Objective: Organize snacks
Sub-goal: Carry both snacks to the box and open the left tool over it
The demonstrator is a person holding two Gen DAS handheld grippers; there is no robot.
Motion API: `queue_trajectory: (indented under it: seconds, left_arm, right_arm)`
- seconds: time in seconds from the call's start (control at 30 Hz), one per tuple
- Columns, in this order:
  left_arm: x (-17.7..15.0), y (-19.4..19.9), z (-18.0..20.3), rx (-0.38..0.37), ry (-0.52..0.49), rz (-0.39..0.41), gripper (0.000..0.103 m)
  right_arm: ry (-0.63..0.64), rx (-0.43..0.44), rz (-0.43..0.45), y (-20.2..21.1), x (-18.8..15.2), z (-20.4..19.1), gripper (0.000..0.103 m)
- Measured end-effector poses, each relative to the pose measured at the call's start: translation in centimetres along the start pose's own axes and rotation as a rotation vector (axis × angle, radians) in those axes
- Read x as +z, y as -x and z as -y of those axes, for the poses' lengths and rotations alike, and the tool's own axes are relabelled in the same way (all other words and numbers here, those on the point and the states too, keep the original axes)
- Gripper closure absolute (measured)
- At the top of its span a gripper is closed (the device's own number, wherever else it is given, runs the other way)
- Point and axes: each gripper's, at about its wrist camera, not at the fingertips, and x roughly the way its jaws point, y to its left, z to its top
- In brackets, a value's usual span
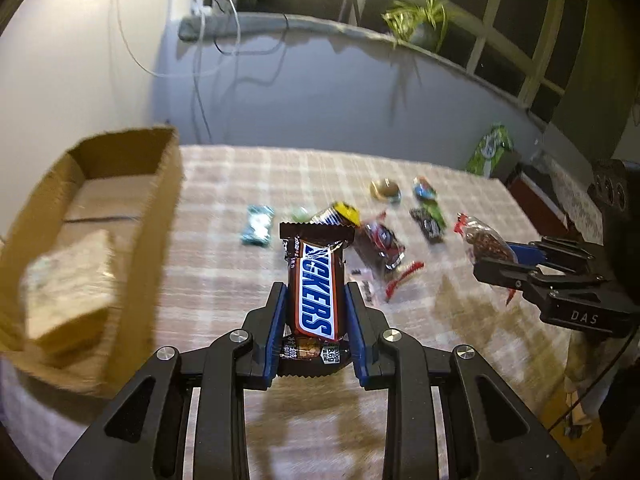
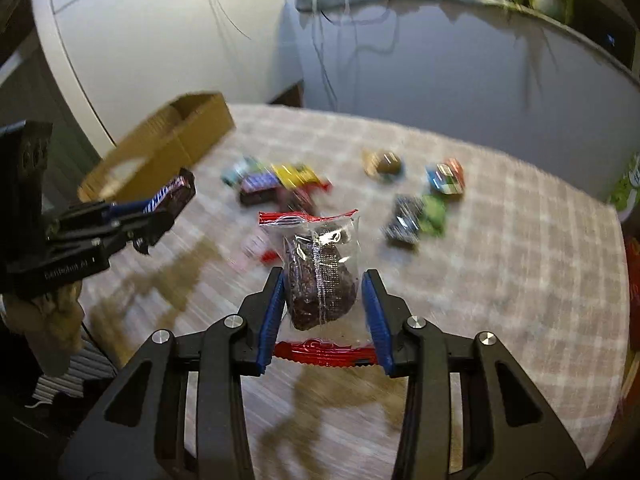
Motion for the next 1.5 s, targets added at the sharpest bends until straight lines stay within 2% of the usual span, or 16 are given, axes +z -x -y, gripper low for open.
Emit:
queue_trajectory:
  seconds: [0.2,0.33,0.77,1.13,1.5]
  left_arm:
    - [0.8,3.5,-2.6,0.038,0.035,0.077,0.076]
    - [1.0,4.9,-5.1,0.094,0.065,0.109,0.076]
    - [0.2,6.5,-12.0,0.213,0.181,0.129,0.076]
    - [0.0,6.1,-14.2,0.252,0.199,0.110,0.076]
    - [0.1,5.2,-14.8,0.271,0.211,0.091,0.076]
  right_arm:
    - [0.062,0.069,0.058,0.4,3.2,-4.5,0.062]
    - [0.111,0.106,0.071,-0.5,5.4,-7.6,0.062]
    - [0.224,0.188,0.052,-5.8,11.6,-16.1,0.062]
    - [0.266,0.199,-0.009,-11.1,14.1,-19.8,0.062]
    - [0.285,0.201,-0.054,-14.1,14.9,-21.0,0.062]
